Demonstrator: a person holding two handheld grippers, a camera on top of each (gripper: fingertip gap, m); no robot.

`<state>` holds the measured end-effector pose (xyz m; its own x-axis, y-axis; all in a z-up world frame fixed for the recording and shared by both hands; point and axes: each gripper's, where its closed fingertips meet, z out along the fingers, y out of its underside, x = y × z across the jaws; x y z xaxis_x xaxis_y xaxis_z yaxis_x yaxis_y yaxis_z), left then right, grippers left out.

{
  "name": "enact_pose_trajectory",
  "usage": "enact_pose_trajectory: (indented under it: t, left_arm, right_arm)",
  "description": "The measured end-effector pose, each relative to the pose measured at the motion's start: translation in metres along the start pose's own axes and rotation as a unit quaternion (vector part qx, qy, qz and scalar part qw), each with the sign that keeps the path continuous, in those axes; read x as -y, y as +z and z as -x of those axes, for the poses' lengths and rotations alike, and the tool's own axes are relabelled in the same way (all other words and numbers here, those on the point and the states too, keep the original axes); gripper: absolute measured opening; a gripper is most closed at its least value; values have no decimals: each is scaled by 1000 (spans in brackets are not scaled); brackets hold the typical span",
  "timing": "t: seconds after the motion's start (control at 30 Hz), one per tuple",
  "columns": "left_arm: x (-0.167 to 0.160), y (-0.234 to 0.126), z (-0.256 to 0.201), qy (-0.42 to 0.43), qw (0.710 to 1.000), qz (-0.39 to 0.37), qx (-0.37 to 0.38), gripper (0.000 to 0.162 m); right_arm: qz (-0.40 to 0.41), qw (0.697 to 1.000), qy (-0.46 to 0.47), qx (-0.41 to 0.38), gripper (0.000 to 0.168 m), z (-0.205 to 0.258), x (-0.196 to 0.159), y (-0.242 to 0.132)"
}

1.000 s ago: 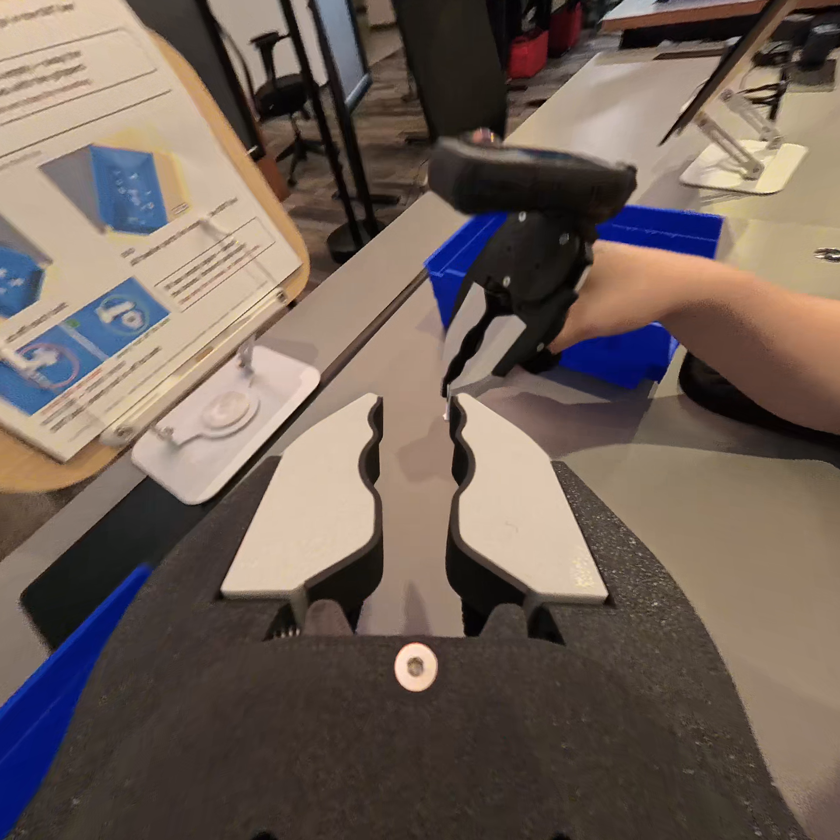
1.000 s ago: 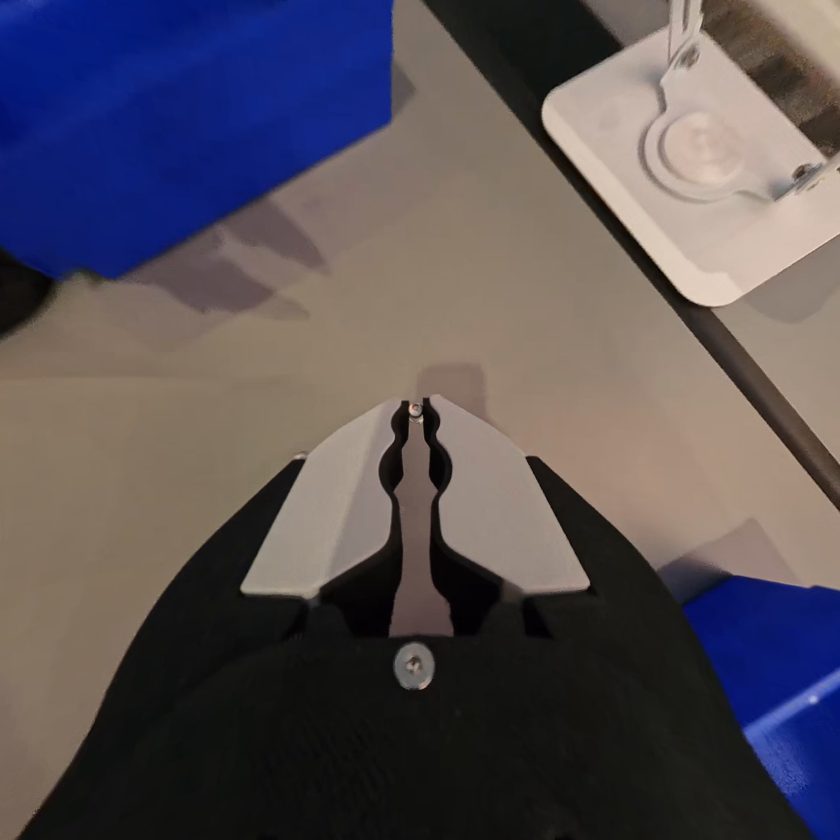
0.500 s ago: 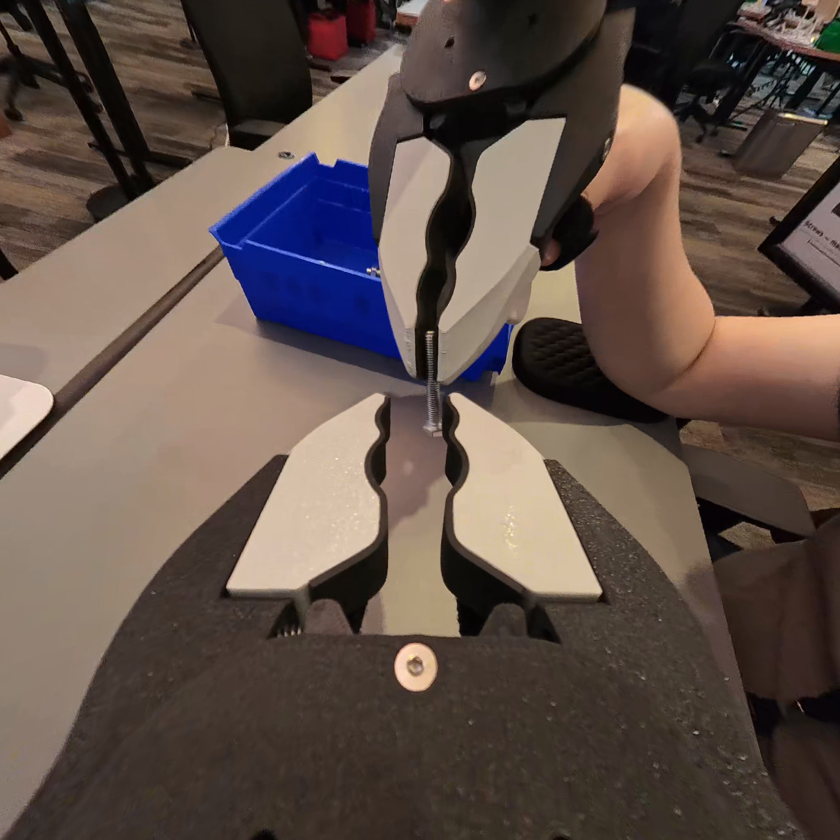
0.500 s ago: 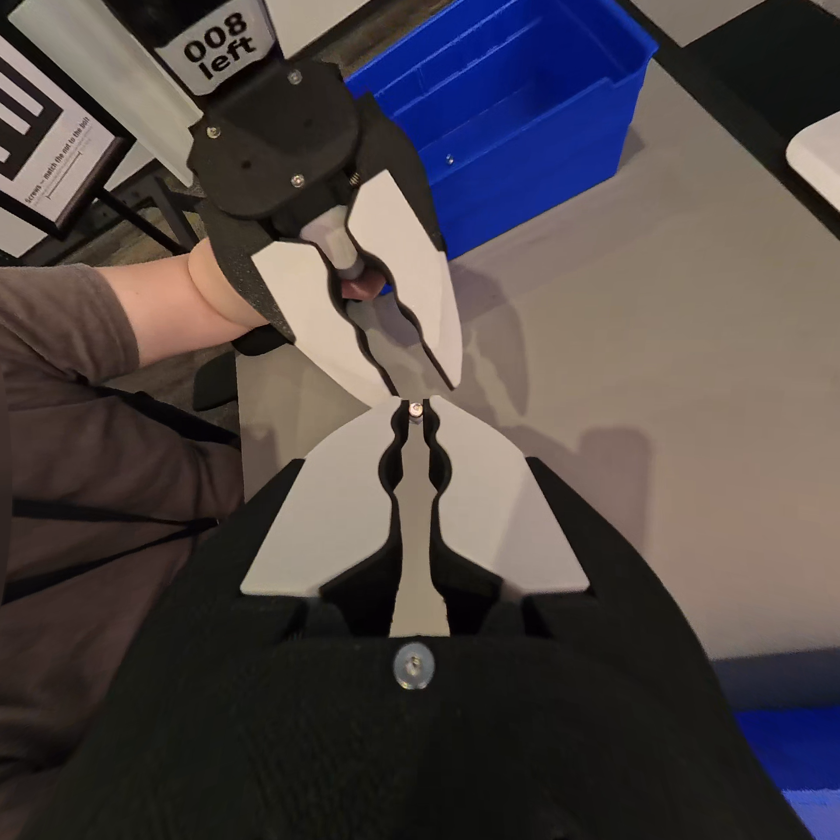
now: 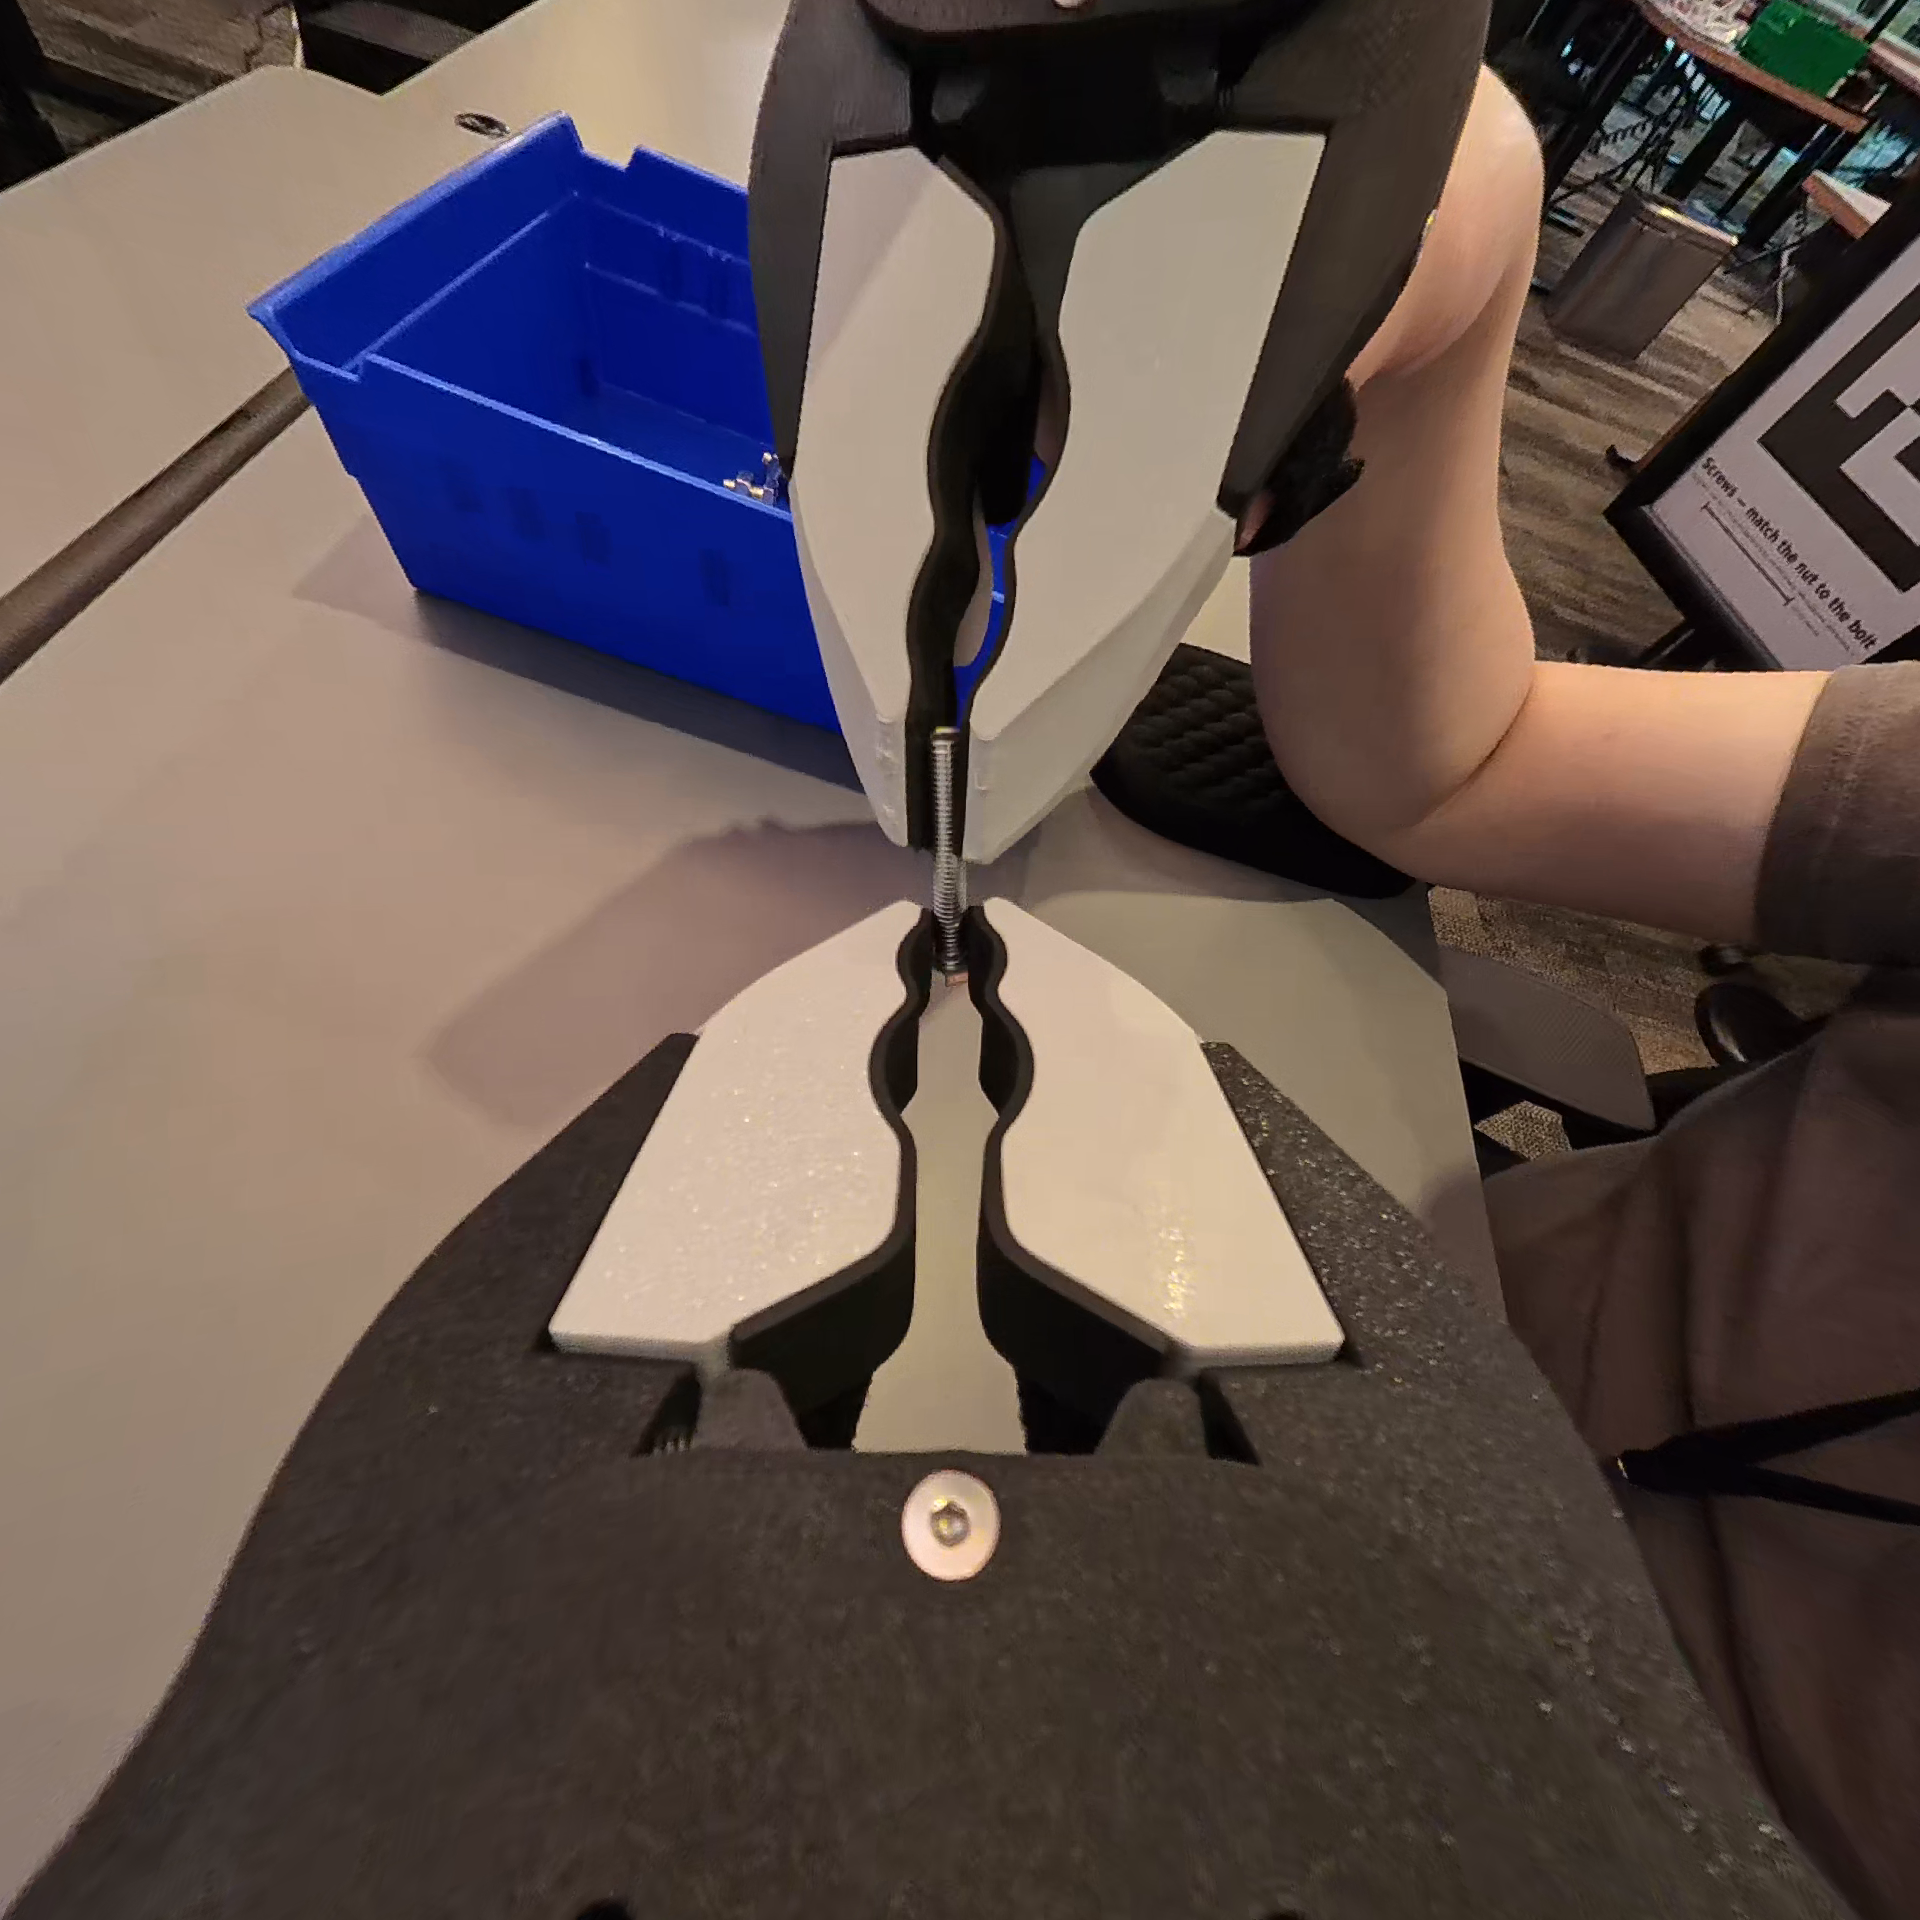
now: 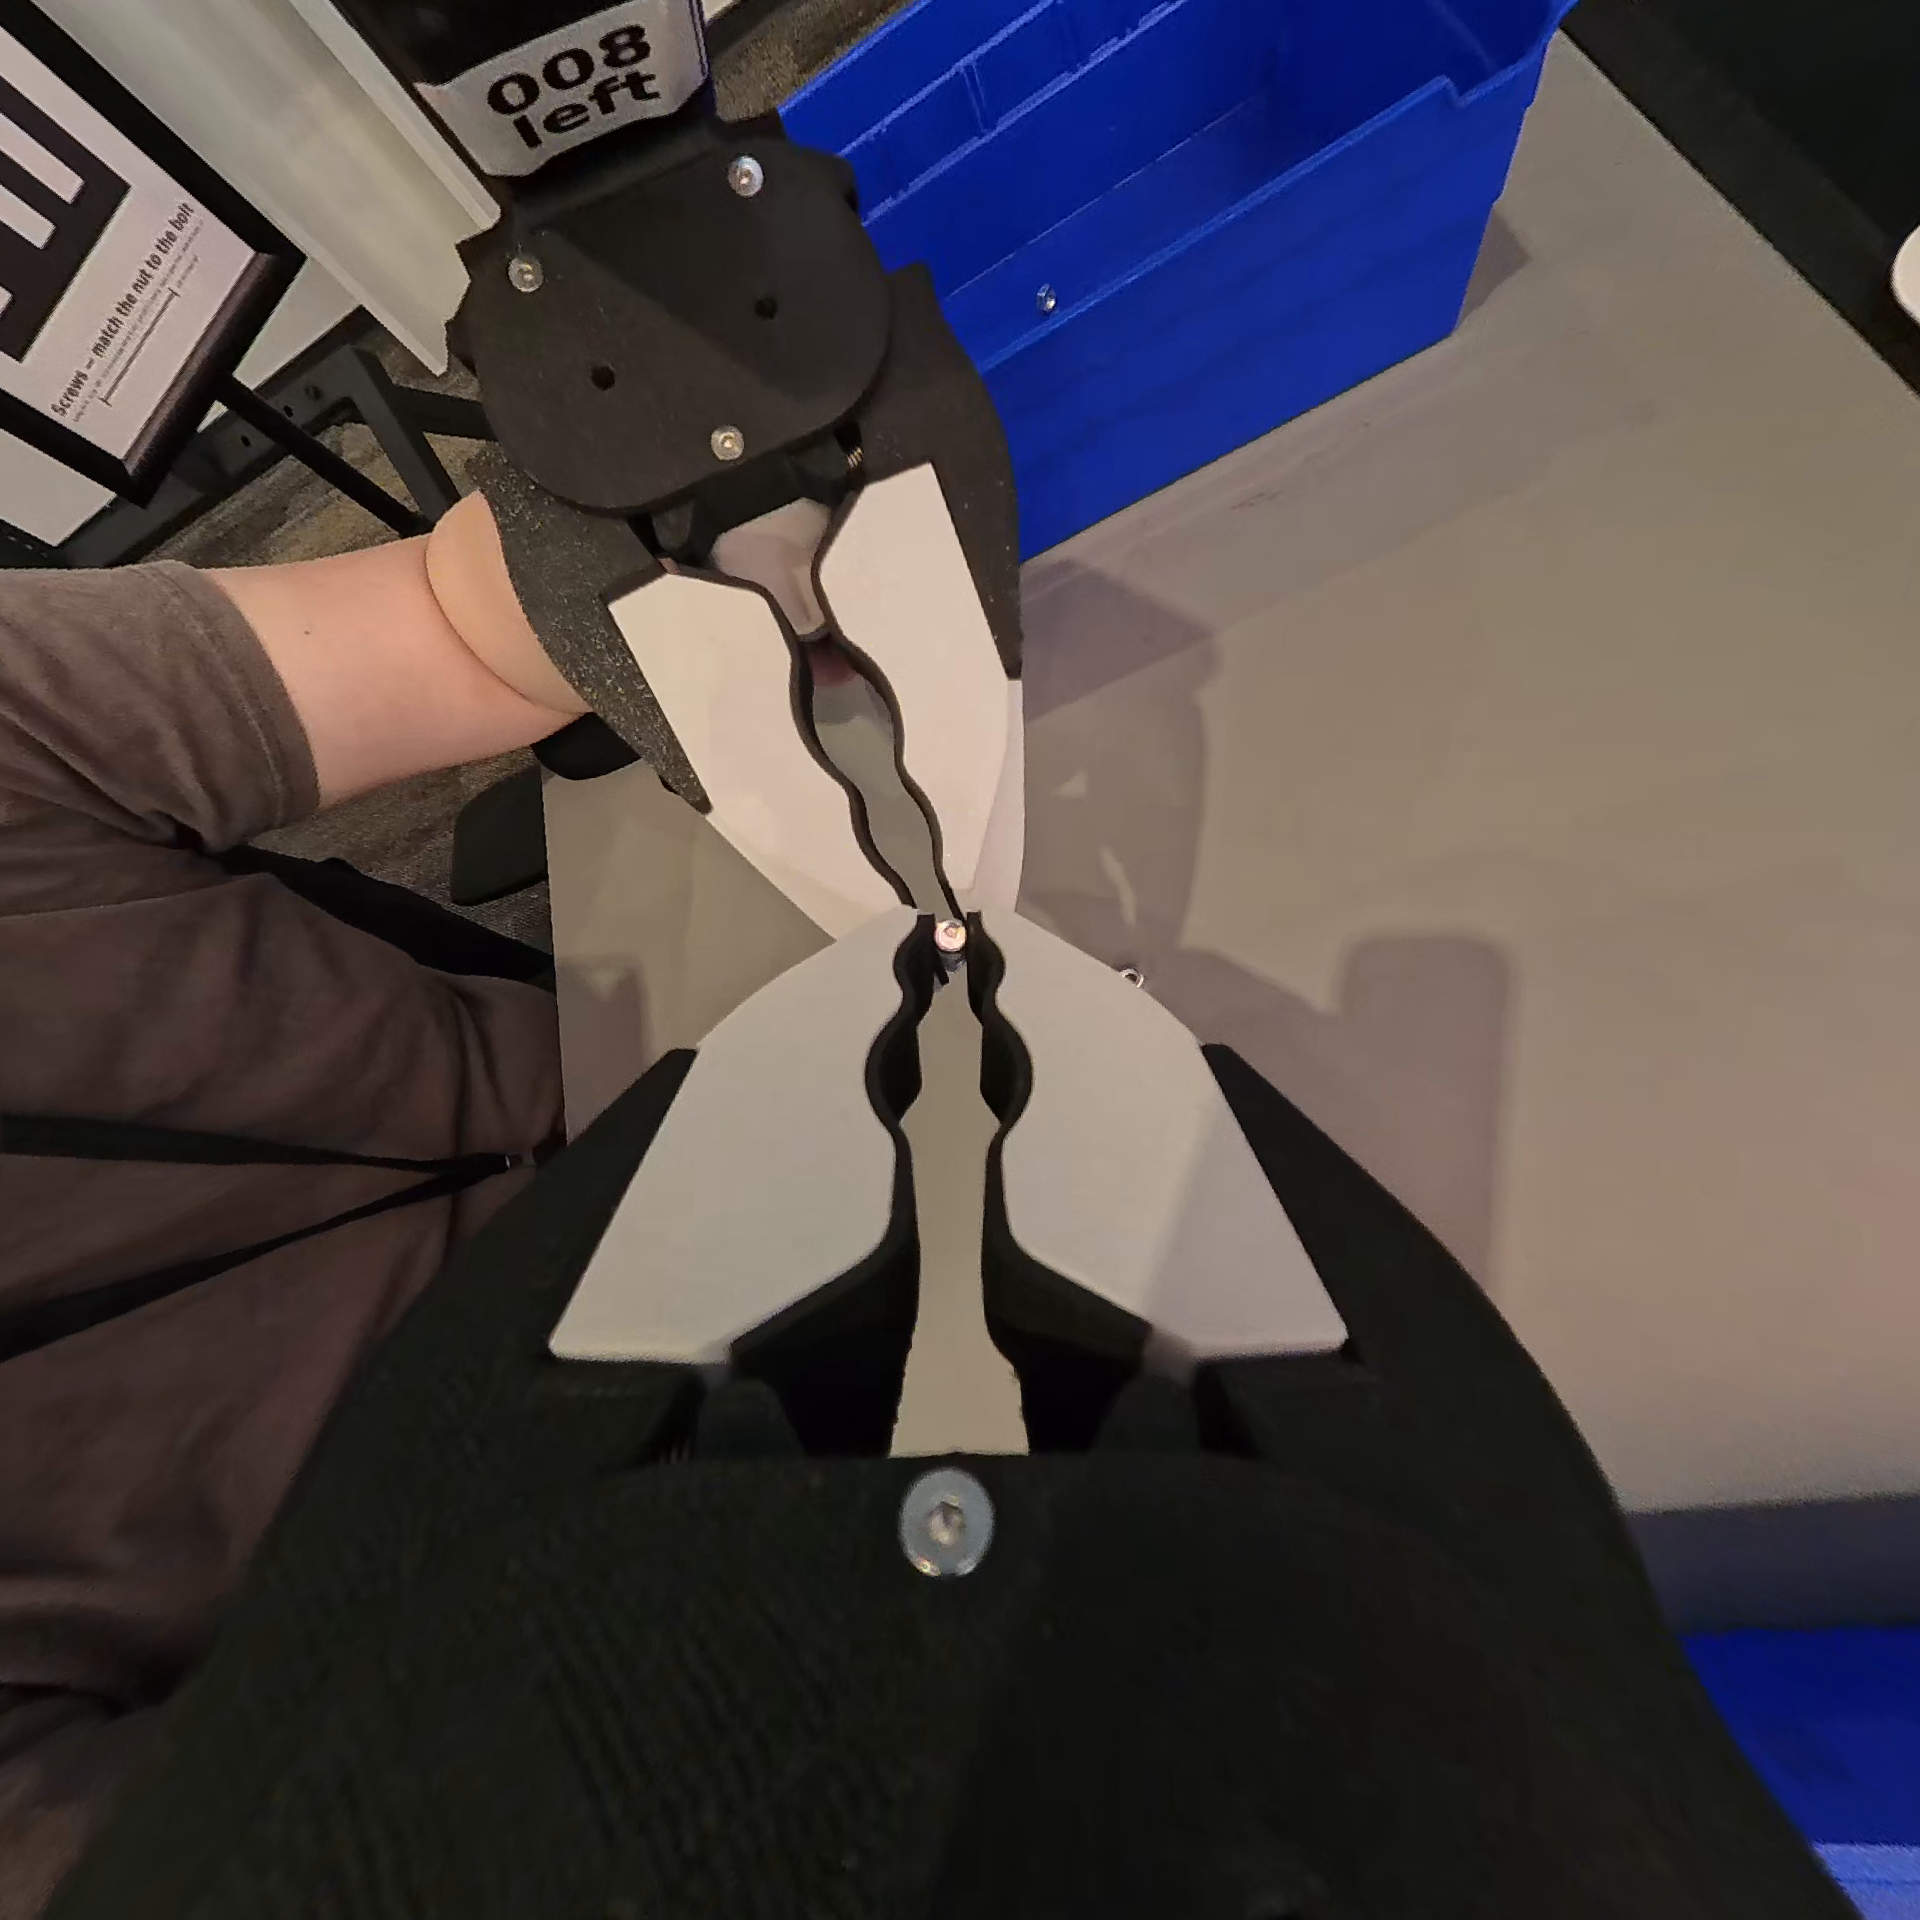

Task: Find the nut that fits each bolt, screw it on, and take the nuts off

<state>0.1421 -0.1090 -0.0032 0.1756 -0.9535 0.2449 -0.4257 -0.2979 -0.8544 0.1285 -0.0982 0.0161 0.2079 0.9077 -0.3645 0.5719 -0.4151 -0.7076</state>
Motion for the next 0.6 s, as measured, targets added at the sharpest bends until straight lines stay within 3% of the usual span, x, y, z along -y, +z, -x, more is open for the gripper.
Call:
enact_pose_trajectory:
  t: [0.27, 0.6]
  left_arm:
    - [-8, 4, 1, 6, 1000, 23, 3, 5]
    - [8, -8, 4, -9, 1000, -22, 10, 5]
  right_arm:
    - [22, 1000, -7, -9, 7, -1, -5, 6]
    - [-32, 999, -29, -21, 7, 1, 13, -2]
